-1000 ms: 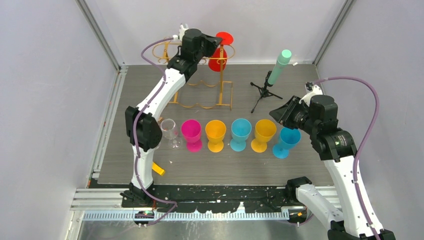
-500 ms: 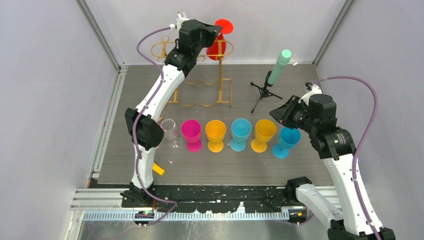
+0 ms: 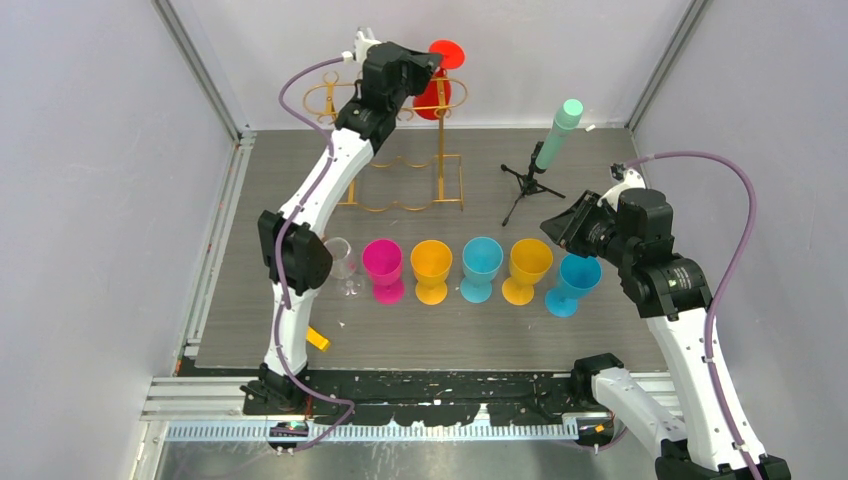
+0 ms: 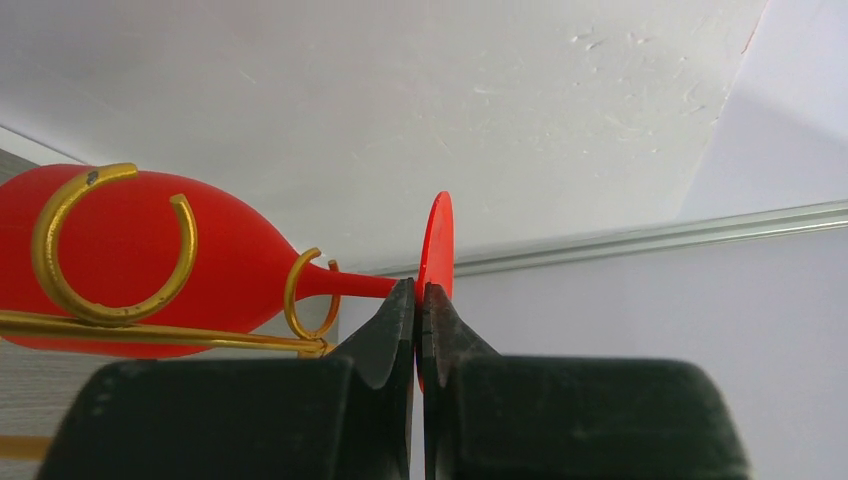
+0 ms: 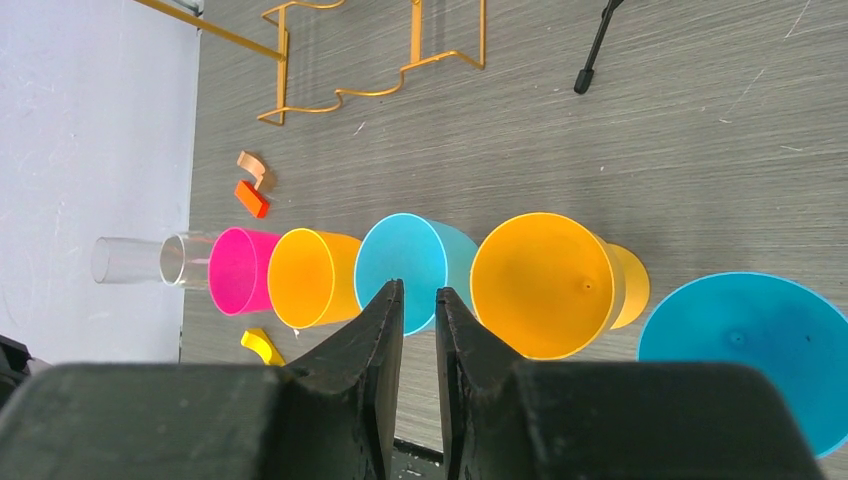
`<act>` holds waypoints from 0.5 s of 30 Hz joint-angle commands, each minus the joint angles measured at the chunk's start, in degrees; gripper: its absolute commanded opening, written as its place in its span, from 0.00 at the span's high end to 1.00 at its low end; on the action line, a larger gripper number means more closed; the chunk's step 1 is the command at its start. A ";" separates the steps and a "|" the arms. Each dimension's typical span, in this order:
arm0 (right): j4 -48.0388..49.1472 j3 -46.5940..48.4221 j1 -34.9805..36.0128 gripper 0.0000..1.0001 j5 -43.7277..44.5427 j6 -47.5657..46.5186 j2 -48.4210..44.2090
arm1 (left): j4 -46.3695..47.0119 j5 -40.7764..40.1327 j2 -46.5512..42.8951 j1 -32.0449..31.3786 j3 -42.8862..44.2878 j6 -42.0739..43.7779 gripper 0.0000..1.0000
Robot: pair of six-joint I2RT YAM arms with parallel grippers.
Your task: Take the wine glass off the wine glass rack
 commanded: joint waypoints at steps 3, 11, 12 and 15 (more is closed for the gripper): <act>1.57 1.35 -0.17 0.76 0.90 -1.23 -0.34 | 6.95 -1.12 0.17 1.05 0.50 -0.18 1.00; 1.55 1.88 -0.26 0.76 0.92 -1.41 0.14 | 8.55 -0.54 4.28 1.14 5.10 1.22 1.00; 1.52 1.88 -0.23 0.76 0.88 -1.35 0.10 | 9.41 -0.52 4.43 1.22 4.91 1.23 1.00; 1.35 1.81 -0.22 0.75 0.83 -1.28 -0.06 | 11.38 -0.09 4.60 1.45 3.92 1.46 1.00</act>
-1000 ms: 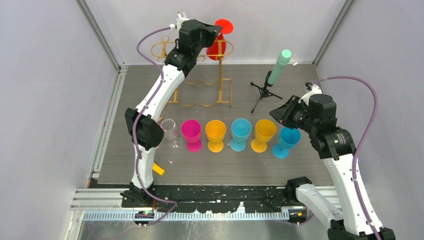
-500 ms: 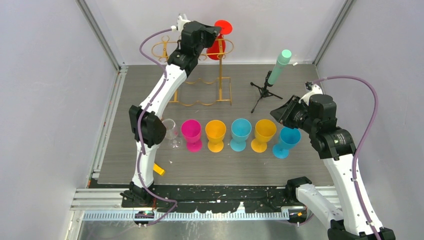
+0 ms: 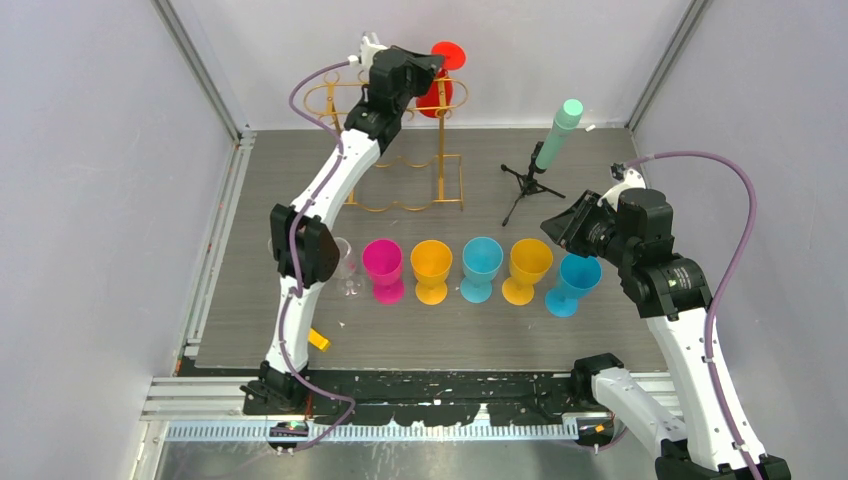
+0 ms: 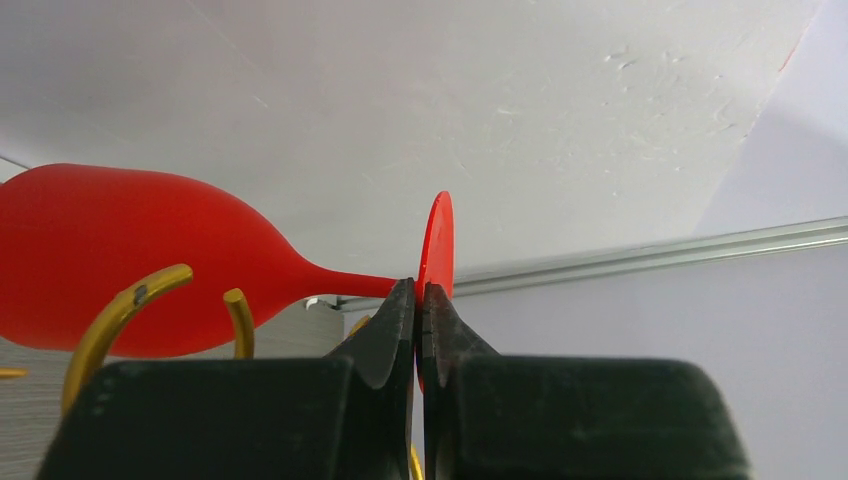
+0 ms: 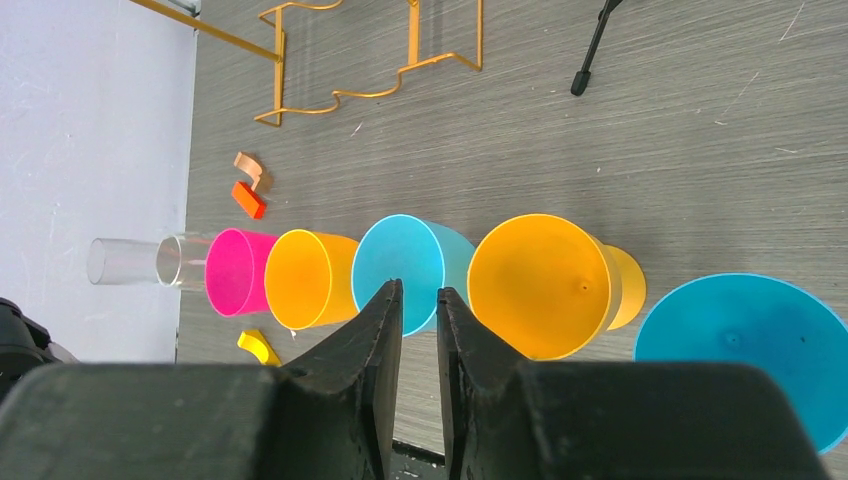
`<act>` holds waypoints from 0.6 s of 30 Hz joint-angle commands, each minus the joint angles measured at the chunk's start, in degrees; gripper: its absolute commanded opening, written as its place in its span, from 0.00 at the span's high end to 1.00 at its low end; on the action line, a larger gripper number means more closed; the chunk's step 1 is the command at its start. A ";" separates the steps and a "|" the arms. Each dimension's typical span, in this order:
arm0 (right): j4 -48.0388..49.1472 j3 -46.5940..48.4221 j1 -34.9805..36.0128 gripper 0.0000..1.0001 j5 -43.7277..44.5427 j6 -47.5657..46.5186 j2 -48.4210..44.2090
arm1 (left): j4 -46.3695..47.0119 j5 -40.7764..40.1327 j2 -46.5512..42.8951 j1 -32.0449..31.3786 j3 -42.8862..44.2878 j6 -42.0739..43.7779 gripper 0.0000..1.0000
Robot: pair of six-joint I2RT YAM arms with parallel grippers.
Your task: Take the wine glass off the wine glass rack
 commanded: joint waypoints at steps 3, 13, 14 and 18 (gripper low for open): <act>1.24 1.88 -0.22 0.73 0.29 -0.83 -0.20 | 10.40 0.16 -0.60 0.77 0.62 2.17 1.00; 2.77 0.89 -0.19 0.46 -2.21 -2.06 -1.87 | 21.30 6.22 -2.74 1.47 -0.90 6.52 1.00; 3.05 0.49 -0.19 0.43 -2.20 -1.97 -2.66 | 22.59 7.01 -3.08 1.56 -1.15 7.01 1.00; 4.81 -0.15 -0.22 0.31 -2.22 -1.53 -4.53 | 24.20 11.61 -4.28 1.64 -0.29 10.82 1.00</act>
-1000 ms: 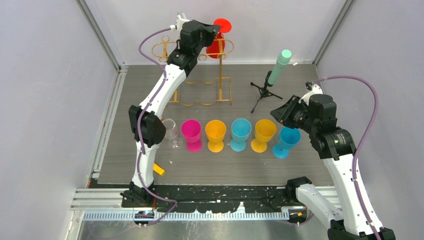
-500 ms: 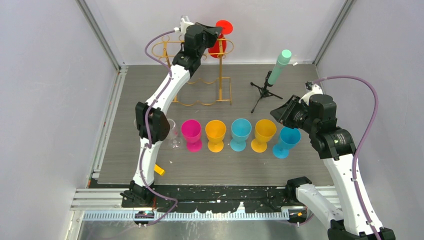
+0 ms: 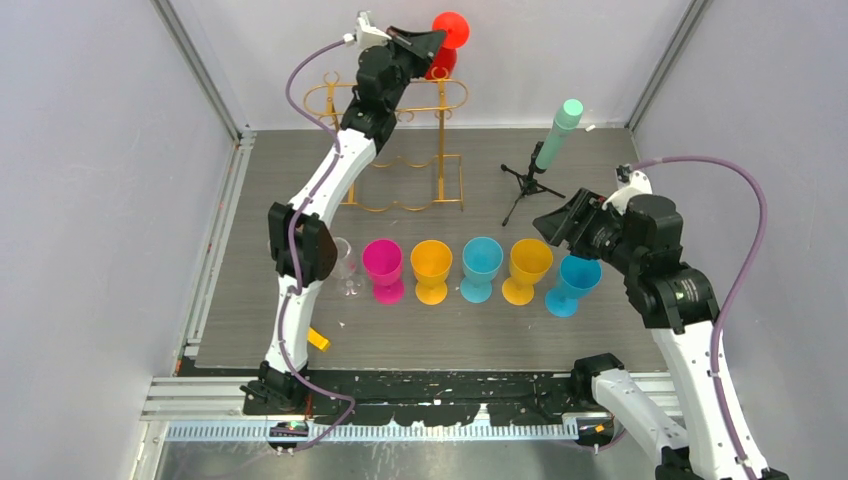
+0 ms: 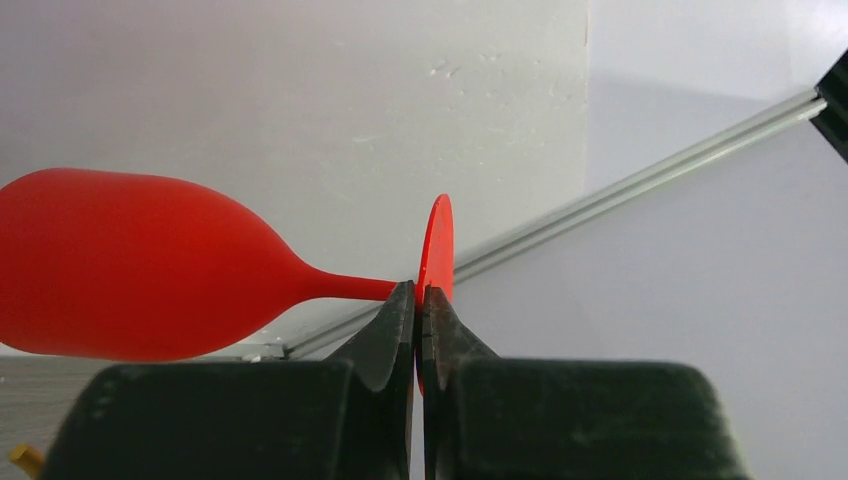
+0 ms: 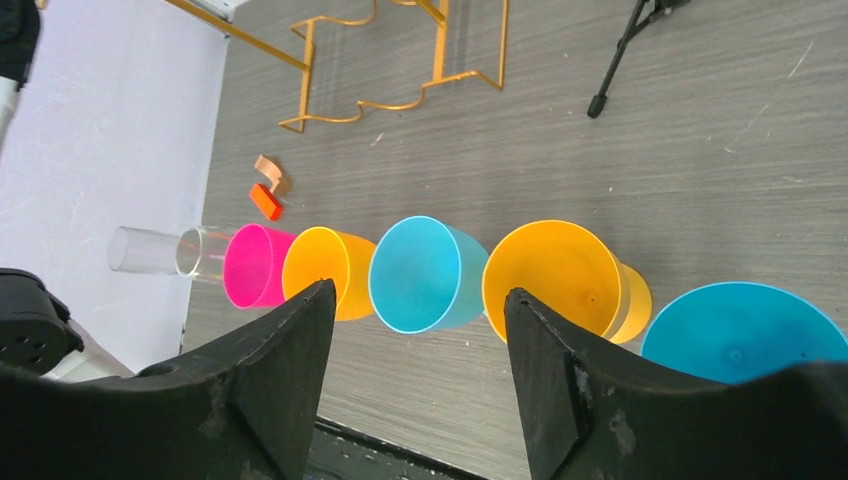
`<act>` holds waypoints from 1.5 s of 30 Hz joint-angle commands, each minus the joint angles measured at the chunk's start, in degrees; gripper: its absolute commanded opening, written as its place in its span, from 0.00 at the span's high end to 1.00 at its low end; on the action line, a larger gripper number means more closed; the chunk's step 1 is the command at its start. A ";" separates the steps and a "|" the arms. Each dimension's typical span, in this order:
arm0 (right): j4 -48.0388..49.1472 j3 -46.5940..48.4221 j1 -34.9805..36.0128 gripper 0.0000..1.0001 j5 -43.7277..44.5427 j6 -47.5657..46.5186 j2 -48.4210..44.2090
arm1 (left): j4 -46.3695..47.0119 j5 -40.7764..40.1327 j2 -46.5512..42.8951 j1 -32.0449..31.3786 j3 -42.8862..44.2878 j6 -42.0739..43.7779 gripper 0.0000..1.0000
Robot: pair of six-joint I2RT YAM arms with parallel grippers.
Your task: Take the wine glass off the wine glass rack
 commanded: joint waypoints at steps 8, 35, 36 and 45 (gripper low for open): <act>5.85 -0.79 -0.21 0.27 -1.34 1.09 -4.27 | 13.94 15.09 -11.58 1.22 -3.61 6.75 1.00; 42.49 -12.61 -0.13 0.26 -11.92 24.91 -10.13 | 35.45 31.97 -50.16 1.22 -59.35 -43.54 1.00; 43.43 -12.80 -0.13 0.26 -12.04 25.43 -9.44 | 35.39 31.74 -51.29 1.22 -61.66 -43.72 1.00; 45.85 -14.35 -0.13 0.26 -6.99 35.78 -1.95 | 33.80 30.32 -61.18 1.12 -74.38 -47.46 1.00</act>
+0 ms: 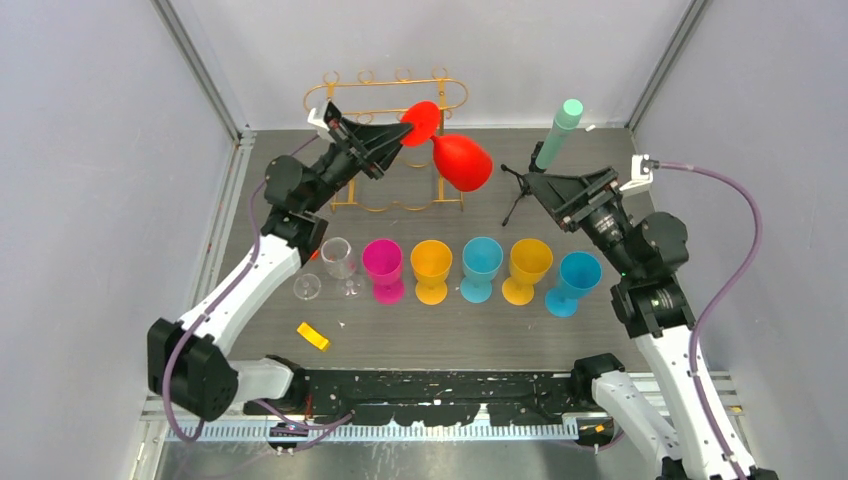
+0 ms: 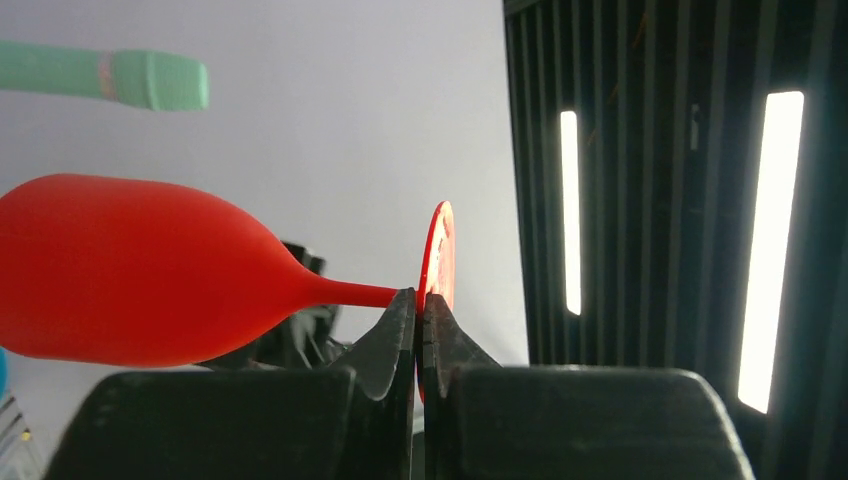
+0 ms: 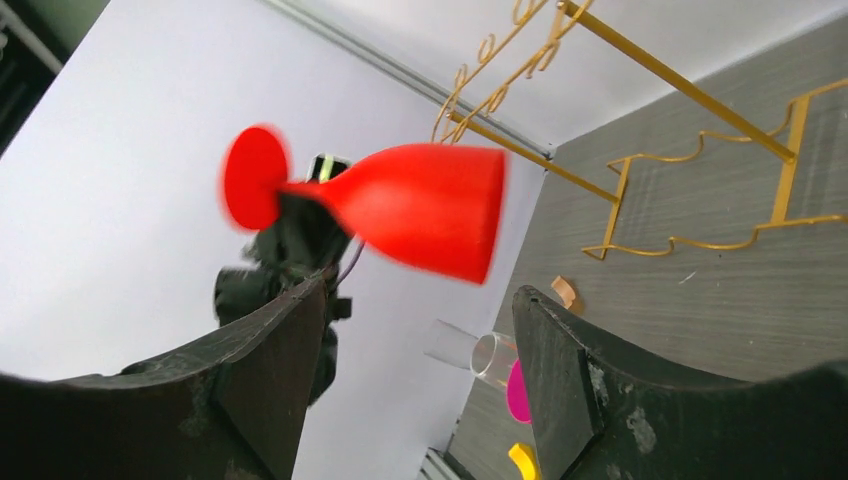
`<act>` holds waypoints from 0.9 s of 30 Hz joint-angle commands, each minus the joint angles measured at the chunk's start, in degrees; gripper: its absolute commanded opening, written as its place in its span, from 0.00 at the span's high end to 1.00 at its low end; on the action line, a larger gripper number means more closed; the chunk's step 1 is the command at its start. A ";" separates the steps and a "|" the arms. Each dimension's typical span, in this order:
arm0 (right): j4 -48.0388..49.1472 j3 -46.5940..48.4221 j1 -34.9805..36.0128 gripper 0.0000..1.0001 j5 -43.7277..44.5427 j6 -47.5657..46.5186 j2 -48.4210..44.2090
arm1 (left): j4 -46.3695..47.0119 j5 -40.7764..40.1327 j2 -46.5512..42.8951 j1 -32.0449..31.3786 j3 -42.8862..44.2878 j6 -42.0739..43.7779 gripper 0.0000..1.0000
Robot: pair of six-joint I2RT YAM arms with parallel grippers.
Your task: Take the wine glass off the wine glass rack
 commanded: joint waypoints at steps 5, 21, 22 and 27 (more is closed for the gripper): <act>9.62 -2.97 0.58 0.26 0.51 12.27 6.39 | 10.36 0.00 -7.25 0.08 -5.54 -8.41 1.00; 29.68 -1.64 12.79 0.28 -0.44 19.08 15.10 | 14.10 -2.09 -6.65 0.08 -9.21 -13.47 1.00; 30.22 -1.63 13.10 0.30 -0.46 19.16 15.48 | 14.11 -2.01 -6.62 0.08 -9.30 -13.51 1.00; 34.97 -2.28 14.14 0.55 -0.30 19.45 15.19 | 14.13 -2.13 -7.10 0.08 -10.40 -13.76 1.00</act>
